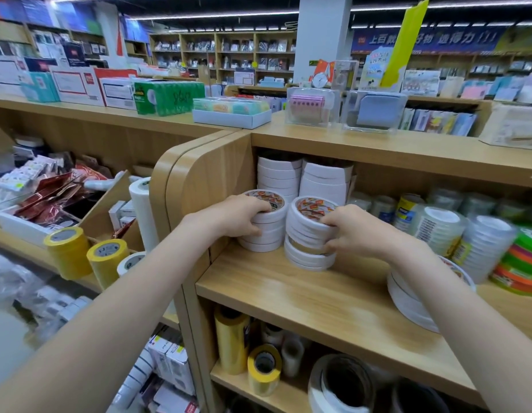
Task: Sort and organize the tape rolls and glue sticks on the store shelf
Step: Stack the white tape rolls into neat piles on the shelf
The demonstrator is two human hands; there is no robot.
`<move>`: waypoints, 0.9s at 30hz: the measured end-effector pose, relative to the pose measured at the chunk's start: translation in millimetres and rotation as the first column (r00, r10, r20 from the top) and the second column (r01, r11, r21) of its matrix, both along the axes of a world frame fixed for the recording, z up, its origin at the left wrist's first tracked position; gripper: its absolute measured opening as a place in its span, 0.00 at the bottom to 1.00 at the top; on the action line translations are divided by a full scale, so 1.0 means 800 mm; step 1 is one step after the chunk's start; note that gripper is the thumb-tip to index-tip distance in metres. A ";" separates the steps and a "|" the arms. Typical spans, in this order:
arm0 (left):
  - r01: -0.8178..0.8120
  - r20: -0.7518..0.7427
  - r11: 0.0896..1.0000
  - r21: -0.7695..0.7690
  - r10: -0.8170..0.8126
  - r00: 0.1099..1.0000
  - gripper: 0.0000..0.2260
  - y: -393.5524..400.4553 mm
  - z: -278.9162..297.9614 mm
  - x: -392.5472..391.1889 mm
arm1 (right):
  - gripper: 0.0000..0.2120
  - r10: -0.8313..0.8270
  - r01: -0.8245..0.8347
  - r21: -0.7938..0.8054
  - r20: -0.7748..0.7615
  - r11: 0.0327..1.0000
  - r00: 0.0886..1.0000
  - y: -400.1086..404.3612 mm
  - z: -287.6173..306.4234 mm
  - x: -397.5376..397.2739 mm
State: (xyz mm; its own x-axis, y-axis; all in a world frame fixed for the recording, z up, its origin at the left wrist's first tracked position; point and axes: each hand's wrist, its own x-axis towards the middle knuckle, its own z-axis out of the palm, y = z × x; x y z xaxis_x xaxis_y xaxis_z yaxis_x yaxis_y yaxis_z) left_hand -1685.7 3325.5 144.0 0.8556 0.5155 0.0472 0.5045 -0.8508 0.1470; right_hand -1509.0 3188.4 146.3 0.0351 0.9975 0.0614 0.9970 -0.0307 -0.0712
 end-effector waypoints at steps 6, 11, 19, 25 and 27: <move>-0.023 0.034 1.000 -0.010 0.023 0.999 0.24 -0.002 -0.004 0.000 | 0.14 -0.002 0.002 -0.057 -0.003 0.998 1.000 0.004 0.001 -0.006; -0.020 0.069 0.999 -0.031 0.022 0.997 0.26 0.007 -0.011 -0.001 | 0.13 0.020 -0.018 -0.088 0.020 0.996 1.000 0.002 0.001 -0.007; -0.042 0.143 0.985 0.170 0.017 0.990 0.33 -0.007 -0.021 -0.003 | 0.20 -0.020 0.020 0.057 0.005 0.998 1.000 -0.011 -0.022 -0.002; -0.188 0.645 0.977 0.097 0.082 0.760 0.29 -0.054 -0.097 -0.036 | 0.43 -0.083 0.100 0.285 -0.071 0.953 0.994 -0.022 -0.057 -0.007; -0.174 0.670 0.985 0.005 0.126 0.732 0.32 -0.062 -0.111 -0.037 | 0.42 -0.086 0.123 0.334 -0.124 0.935 0.989 -0.017 -0.064 -0.010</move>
